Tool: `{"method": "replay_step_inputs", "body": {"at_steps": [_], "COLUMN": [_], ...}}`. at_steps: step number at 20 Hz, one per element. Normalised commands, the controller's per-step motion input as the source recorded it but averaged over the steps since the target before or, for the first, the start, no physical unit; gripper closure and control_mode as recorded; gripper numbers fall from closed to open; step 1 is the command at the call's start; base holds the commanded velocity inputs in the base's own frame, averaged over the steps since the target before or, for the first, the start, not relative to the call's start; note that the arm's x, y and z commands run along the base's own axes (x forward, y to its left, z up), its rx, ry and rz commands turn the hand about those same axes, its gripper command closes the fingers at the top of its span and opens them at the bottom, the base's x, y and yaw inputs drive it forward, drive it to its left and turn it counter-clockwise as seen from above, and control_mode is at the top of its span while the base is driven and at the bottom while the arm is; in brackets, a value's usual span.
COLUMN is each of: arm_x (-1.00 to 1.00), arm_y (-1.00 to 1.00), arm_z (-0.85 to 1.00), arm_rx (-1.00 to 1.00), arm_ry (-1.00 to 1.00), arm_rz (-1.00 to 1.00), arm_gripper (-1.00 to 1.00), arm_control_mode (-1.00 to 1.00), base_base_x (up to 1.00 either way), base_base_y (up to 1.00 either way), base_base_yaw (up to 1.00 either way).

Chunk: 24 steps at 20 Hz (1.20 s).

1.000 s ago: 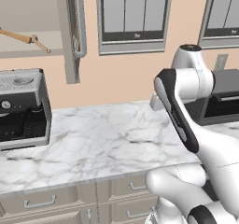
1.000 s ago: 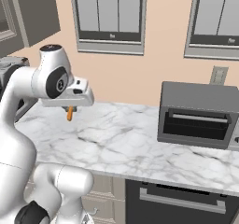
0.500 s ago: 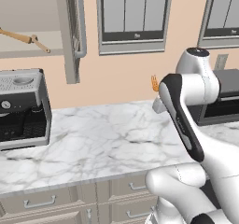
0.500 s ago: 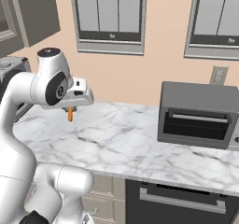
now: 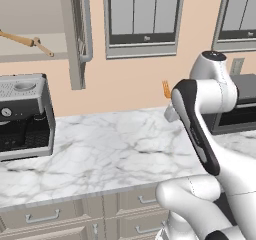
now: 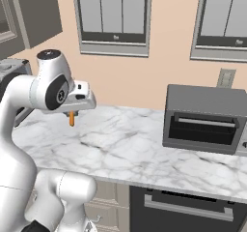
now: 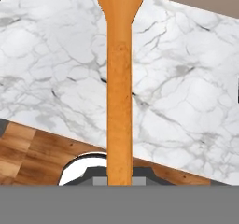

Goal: Organize the utensils by type. Pick up the wooden spoons from the counter and place them in the open cabinet. Then pick up the metallic utensils from the counter and place them in the open drawer.

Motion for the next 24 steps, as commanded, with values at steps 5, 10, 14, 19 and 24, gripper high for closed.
{"method": "replay_step_inputs", "body": {"at_steps": [5,10,14,19,24], "arm_x": [-0.14,0.00,0.00,0.00,0.00], "arm_y": [0.00,0.00,0.00,0.00,0.00], "arm_z": [0.00,0.00,0.00,0.00,0.00], "arm_rx": [0.00,0.00,0.00,0.00,0.00], "arm_ry": [0.00,0.00,0.00,0.00,0.00], "arm_rz": [0.00,0.00,0.00,0.00,0.00], "arm_gripper": [1.00,1.00,1.00,1.00,1.00], "arm_control_mode": [1.00,1.00,1.00,1.00,1.00], "base_base_x": [-0.02,-0.03,-0.32,-0.46,-0.54], "base_base_y": [0.00,0.00,0.00,0.00,0.07], "base_base_yaw": [0.00,0.00,0.03,0.25,0.38]}}
